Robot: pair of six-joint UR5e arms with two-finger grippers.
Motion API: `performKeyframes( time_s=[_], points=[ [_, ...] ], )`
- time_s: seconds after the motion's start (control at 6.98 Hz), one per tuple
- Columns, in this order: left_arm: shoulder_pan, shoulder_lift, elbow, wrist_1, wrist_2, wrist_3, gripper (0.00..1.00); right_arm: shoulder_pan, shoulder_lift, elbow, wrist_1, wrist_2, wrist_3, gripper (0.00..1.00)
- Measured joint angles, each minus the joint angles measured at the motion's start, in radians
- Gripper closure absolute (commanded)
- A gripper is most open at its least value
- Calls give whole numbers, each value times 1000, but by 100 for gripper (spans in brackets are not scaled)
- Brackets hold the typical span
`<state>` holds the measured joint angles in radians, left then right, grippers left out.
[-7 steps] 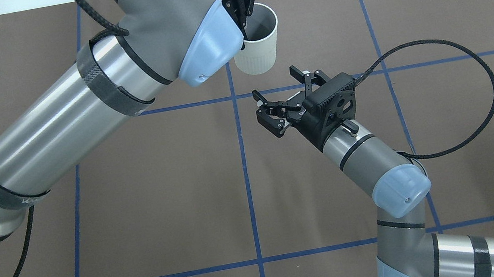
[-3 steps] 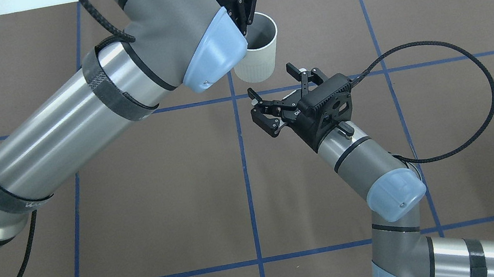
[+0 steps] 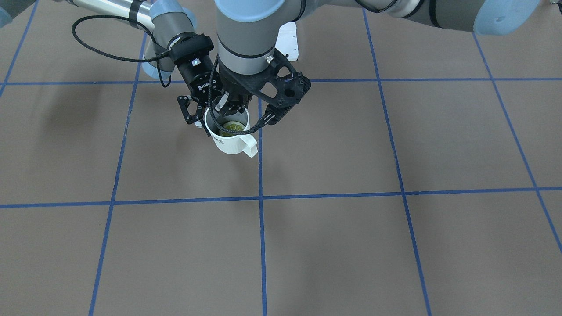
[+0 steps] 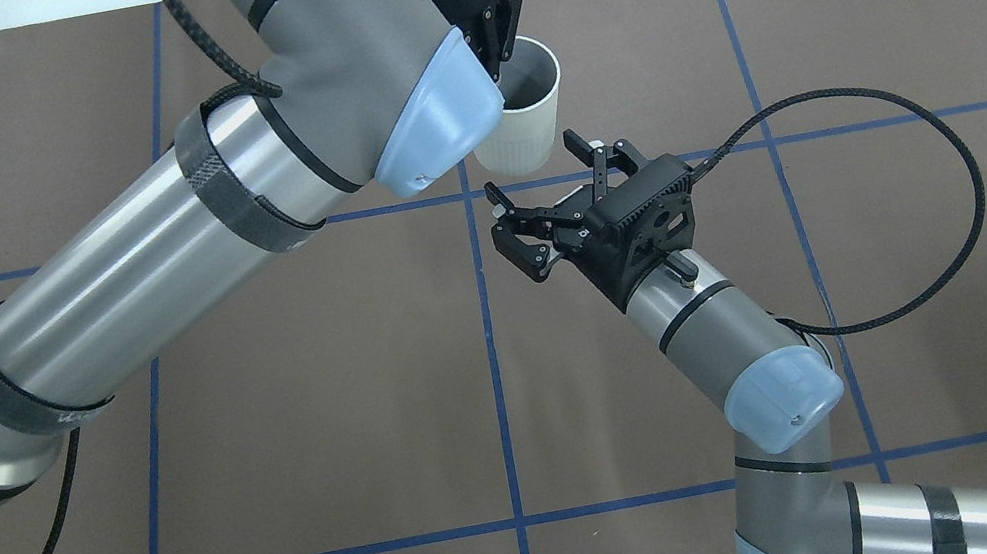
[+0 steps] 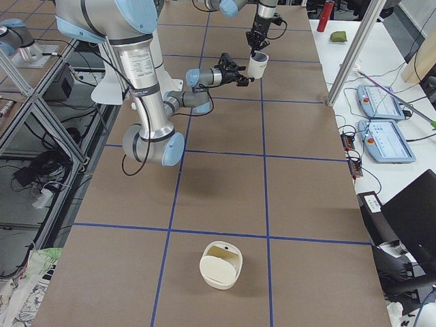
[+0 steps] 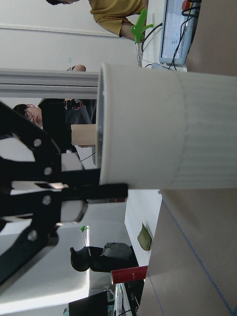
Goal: Left arm hands cup to right arm to dump lemon
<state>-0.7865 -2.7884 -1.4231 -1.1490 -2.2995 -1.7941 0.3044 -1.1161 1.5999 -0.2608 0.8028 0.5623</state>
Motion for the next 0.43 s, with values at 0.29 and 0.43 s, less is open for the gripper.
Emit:
performKeyframes(
  time_s=[0.29,0.43],
  points=[
    [10,2,-2,2,0,-1,100,-1,3,0,0,0,-1,2],
    [16,3,-3,5,0,-3,100,-1,4,0,0,-2,-1,2]
  ],
)
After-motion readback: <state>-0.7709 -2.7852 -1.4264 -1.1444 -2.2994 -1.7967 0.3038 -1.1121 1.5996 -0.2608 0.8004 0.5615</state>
